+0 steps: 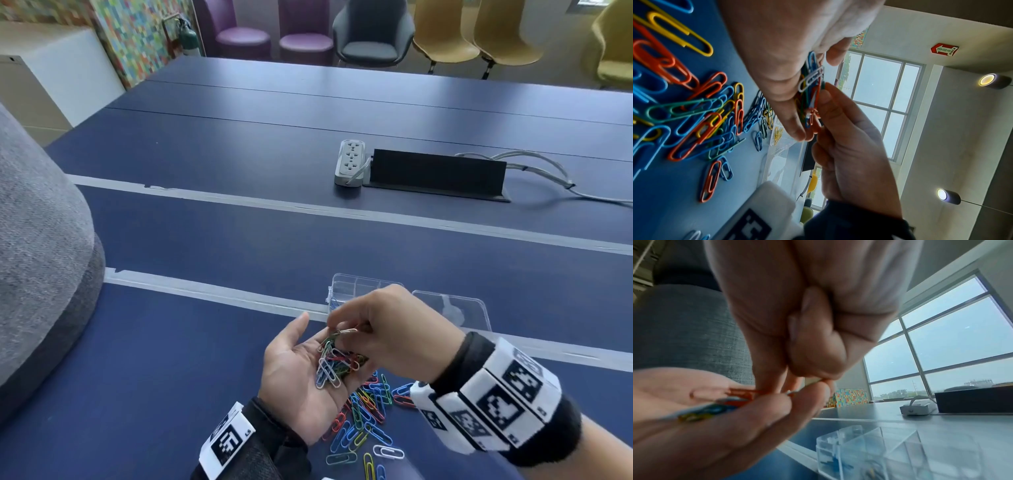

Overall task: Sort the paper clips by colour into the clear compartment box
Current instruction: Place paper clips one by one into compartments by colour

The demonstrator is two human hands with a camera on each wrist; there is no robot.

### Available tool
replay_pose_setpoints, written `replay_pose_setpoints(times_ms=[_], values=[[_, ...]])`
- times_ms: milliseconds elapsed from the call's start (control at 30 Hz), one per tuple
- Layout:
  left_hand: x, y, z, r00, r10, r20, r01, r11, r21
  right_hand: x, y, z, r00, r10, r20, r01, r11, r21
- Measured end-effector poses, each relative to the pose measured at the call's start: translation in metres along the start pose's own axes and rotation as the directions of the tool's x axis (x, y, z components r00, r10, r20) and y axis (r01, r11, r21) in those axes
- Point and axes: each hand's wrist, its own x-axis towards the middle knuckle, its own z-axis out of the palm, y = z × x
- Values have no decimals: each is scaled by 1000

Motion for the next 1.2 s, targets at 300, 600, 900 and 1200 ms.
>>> replay_pose_setpoints(times_ms=[300, 600, 900, 1200], values=[[1, 1, -2, 997, 26, -70, -23, 999, 41, 5, 1, 2, 993, -75, -92, 80, 996, 44], [0, 5, -5, 996, 26, -86, -31, 998, -56, 36, 50, -42, 942, 321, -94, -334, 922, -195], [1, 4, -3, 997, 19, -73, -23, 998, -66, 43, 47, -30, 941, 339, -4, -309, 854, -418], [1, 4, -2, 997, 16, -74, -21, 998, -65, 31, 47, -44, 959, 268, -95, -284, 915, -285]])
